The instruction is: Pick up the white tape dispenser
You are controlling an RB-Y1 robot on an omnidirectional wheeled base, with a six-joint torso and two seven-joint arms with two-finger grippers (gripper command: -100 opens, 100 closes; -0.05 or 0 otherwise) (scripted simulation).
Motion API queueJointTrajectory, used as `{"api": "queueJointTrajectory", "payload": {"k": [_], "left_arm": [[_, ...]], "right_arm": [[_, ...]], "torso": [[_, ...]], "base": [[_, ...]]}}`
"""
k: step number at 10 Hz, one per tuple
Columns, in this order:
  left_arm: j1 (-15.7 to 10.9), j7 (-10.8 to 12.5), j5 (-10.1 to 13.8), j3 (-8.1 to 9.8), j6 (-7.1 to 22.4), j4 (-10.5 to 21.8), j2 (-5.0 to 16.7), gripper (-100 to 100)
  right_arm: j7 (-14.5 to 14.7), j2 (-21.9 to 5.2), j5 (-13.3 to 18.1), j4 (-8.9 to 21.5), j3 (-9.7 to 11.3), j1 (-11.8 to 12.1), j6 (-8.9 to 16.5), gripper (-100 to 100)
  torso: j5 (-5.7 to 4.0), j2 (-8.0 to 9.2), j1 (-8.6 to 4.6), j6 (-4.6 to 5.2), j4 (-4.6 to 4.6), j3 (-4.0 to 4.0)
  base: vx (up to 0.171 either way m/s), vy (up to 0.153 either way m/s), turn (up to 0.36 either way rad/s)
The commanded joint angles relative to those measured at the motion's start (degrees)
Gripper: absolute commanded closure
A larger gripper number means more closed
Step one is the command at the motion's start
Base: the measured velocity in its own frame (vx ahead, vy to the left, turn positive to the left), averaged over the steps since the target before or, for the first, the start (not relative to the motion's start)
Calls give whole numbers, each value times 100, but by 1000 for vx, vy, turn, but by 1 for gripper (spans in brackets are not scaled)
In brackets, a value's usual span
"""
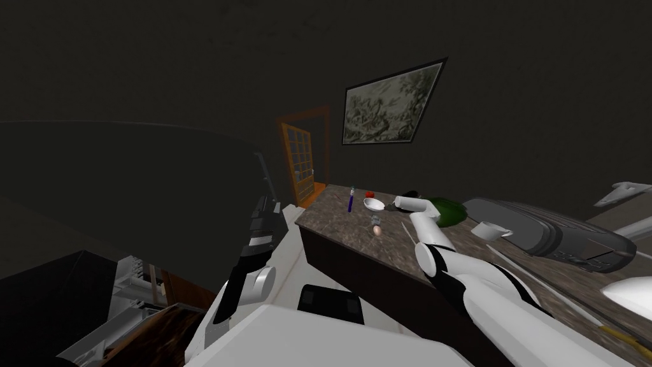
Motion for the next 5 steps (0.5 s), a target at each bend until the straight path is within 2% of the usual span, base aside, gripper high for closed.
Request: {"api": "queueJointTrajectory", "payload": {"k": [1,3,4,5], "left_arm": [[0,0,0,0,0,0,0,0],[0,0,0,0,0,0,0,0],[0,0,0,0,0,0,0,0],[0,0,0,0,0,0,0,0]], "right_arm": [[-56,-13,-50,226,-50,-108,147,-100],[-217,-33,-236,611,-228,-410,538,-100],[-217,-33,-236,719,-228,-410,608,-100],[-280,-35,-314,930,-302,-513,806,-100]], "torso": [[0,0,0,0,0,0],[-1,-1,-3,0,0,0],[1,-5,7,0,-1,-3],[0,-4,0,0,-2,-3]], "base": [[24,81,-15],[42,107,-39],[41,97,-26],[38,79,-25]]}}
